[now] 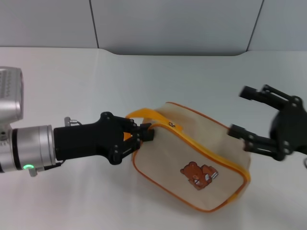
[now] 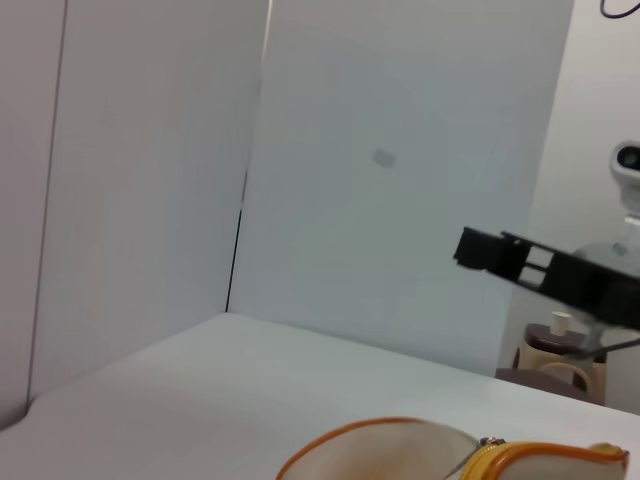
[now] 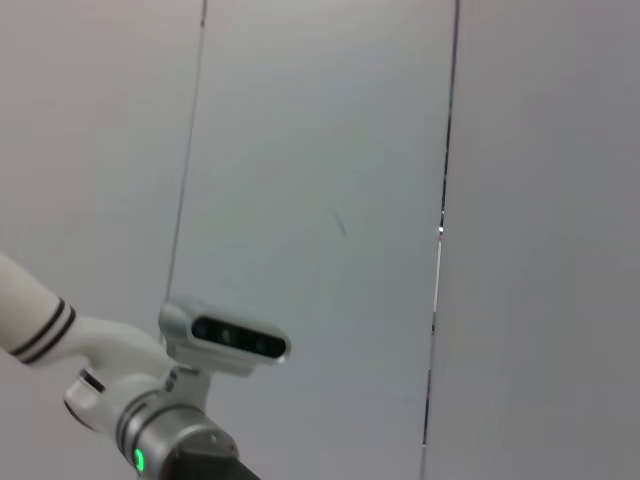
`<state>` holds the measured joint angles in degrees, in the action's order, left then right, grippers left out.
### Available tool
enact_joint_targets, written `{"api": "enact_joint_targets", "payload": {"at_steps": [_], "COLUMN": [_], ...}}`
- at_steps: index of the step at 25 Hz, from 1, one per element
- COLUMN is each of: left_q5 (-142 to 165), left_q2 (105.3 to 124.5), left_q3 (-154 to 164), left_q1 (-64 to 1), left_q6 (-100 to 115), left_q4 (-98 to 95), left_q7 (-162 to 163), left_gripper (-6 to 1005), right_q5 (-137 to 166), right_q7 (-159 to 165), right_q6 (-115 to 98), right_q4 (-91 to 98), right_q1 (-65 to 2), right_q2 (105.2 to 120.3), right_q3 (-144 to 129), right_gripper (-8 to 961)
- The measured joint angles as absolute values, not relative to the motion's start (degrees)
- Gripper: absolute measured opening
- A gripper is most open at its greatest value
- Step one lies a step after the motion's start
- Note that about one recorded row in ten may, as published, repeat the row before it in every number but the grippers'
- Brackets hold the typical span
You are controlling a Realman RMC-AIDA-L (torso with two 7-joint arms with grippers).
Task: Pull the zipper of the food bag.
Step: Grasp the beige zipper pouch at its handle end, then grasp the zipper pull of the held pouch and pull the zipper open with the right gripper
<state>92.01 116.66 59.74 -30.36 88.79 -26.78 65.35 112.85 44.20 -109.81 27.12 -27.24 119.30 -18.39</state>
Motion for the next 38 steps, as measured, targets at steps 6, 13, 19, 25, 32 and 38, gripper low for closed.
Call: {"api": "enact_joint_targets", "payload": {"at_steps": [6,13,19,25,32,38], "left_q5": [92.09,92.11,91.77,91.81,92.05,92.11], "left_q2": [116.48,116.45,116.45,116.67,116.96,117.09], "left_q3": [59.69,59.68,59.49,59.5,59.5,59.5], "left_q1": [-30.14,-30.43,-30.58,-30.67,-30.79,-30.85], "left_q6": [90.08,90.21,90.2,90.44,91.1,91.17], "left_q4": [-28.87,-28.95,-29.0,-29.61,-29.71,-29.72], "left_q7": [66.11,66.14,66.43,66.86,66.89,66.89], "left_gripper": [90,83,78,75,72,68], "right_q5": [112.77,113.01,112.94,112.96,113.01,112.94], "right_q7": [36.25,28.94,26.72,26.51,26.47,26.09], "right_q6": [-104.51,-97.35,-95.97,-95.36,-93.04,-92.61], "right_q4": [21.95,16.26,14.4,14.04,13.27,12.31], "right_q1": [-29.94,-32.46,-33.31,-33.93,-35.23,-35.95], "right_q2": [119.35,119.45,119.54,119.58,119.71,119.71], "right_q3": [-18.6,-22.93,-25.45,-27.46,-27.77,-27.77], "right_gripper": [698,577,352,207,208,208]}}
